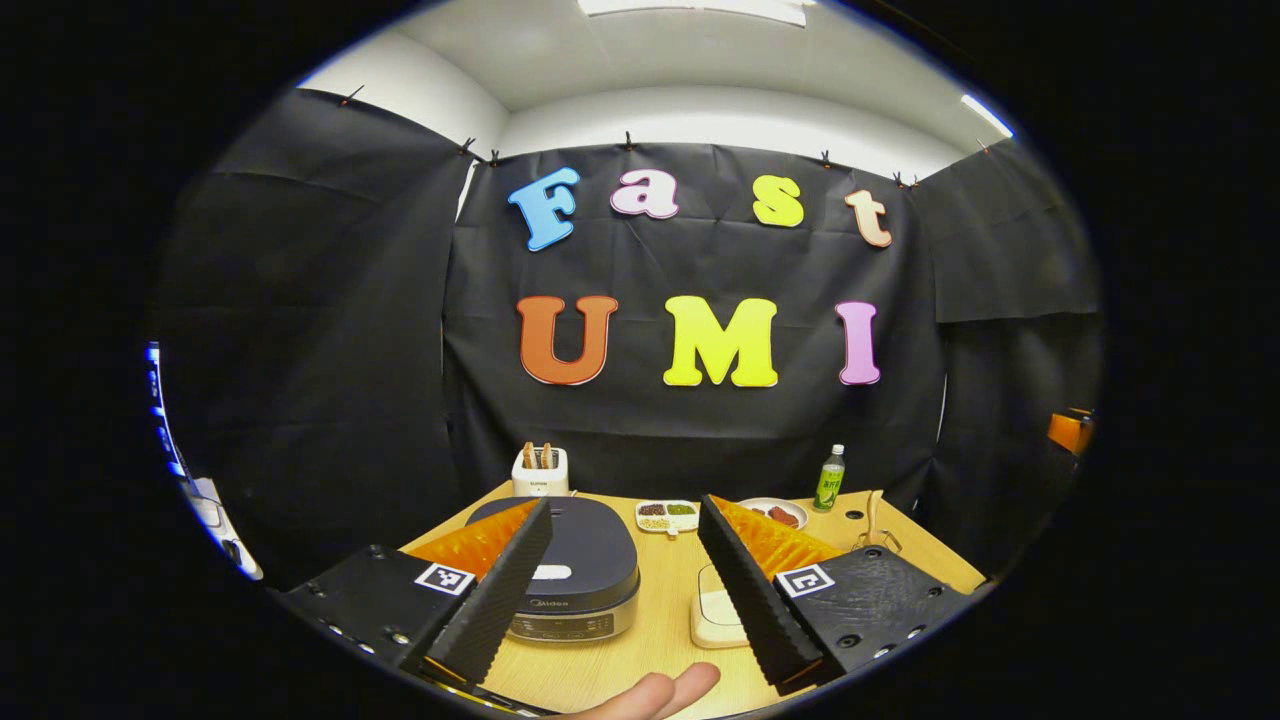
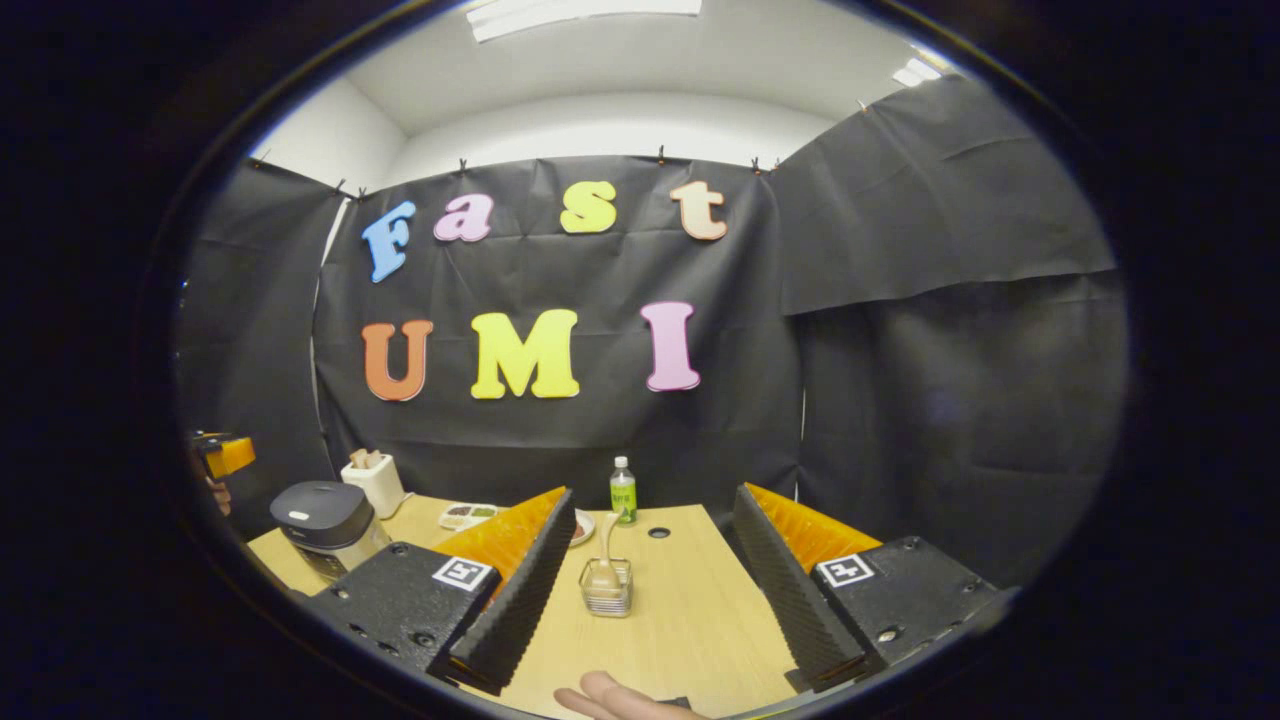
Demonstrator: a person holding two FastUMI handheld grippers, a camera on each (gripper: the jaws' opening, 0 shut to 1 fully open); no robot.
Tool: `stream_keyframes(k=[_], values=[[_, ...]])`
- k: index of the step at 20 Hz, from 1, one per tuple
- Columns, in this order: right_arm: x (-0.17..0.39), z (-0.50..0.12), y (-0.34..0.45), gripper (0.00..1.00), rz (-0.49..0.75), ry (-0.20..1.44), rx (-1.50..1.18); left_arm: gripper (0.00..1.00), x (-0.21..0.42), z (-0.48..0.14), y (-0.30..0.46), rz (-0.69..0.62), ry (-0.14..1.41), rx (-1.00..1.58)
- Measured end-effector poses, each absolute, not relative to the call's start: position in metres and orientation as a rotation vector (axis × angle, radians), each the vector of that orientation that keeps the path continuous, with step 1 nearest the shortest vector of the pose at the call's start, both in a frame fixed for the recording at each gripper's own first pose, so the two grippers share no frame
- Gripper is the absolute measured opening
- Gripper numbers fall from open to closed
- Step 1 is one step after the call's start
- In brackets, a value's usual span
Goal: Close the left gripper, press the button to open the rice cooker; take a wooden spoon from the chopstick holder with the right hand, scoop a spoonful of rice and pour it into the rice cooker, then put the wooden spoon back into the chopstick holder.
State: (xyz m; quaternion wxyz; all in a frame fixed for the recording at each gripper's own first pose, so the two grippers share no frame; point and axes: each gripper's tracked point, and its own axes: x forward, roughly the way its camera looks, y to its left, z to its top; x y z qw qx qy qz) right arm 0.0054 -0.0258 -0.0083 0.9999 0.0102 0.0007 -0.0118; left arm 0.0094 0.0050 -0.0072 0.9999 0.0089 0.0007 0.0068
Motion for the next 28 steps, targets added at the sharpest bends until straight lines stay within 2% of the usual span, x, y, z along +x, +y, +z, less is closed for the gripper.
stream_keyframes(k=[1,2,8,9,10,11,12,13,14,15,16,17,19,20,24,28], values=[[0.005,-0.009,-0.025,0.93,-0.022,0.001,0.022,0.94,0.01,-0.008,0.006,0.017,0.002,0.02],[0.005,-0.01,-0.023,1.0,-0.013,0.0,0.025,0.94,0.01,-0.009,0.006,0.019,0.003,0.021],[0.006,-0.02,-0.02,1.0,0.008,0.007,0.038,0.94,0.032,-0.026,0.029,0.066,0.021,0.045],[0.007,-0.023,-0.019,0.93,0.011,0.009,0.039,0.94,0.035,-0.027,0.036,0.084,0.018,0.054],[0.008,-0.025,-0.019,0.93,0.013,0.013,0.042,0.84,0.038,-0.028,0.039,0.086,0.021,0.045],[0.01,-0.027,-0.018,0.93,0.016,0.016,0.044,0.9,0.04,-0.031,0.044,0.101,0.033,0.019],[0.011,-0.029,-0.017,1.0,0.02,0.02,0.046,0.8,0.044,-0.031,0.048,0.107,0.034,-0.004],[0.012,-0.031,-0.017,0.93,0.022,0.023,0.05,0.7,0.046,-0.032,0.048,0.11,0.034,-0.015],[0.013,-0.032,-0.017,1.0,0.025,0.028,0.053,0.72,0.049,-0.029,0.052,0.113,0.032,-0.013],[0.015,-0.036,-0.017,1.0,0.028,0.034,0.056,0.55,0.051,-0.03,0.05,0.099,0.04,-0.014],[0.017,-0.037,-0.017,0.93,0.031,0.041,0.059,0.55,0.052,-0.03,0.054,0.113,0.037,-0.003],[0.018,-0.04,-0.017,0.93,0.034,0.048,0.064,0.19,0.055,-0.032,0.057,0.125,0.049,0.005],[0.021,-0.044,-0.018,0.93,0.039,0.061,0.073,0.0,0.064,-0.041,0.054,0.104,0.087,0.005],[0.022,-0.045,-0.019,1.0,0.038,0.065,0.075,0.0,0.064,-0.05,0.048,0.09,0.118,-0.001],[0.024,-0.052,-0.022,1.0,0.034,0.074,0.062,0.0,0.083,-0.086,0.064,0.129,0.253,-0.014],[0.025,-0.055,-0.018,1.0,0.058,0.066,0.072,0.0,0.096,-0.121,0.064,0.113,0.388,-0.02]])
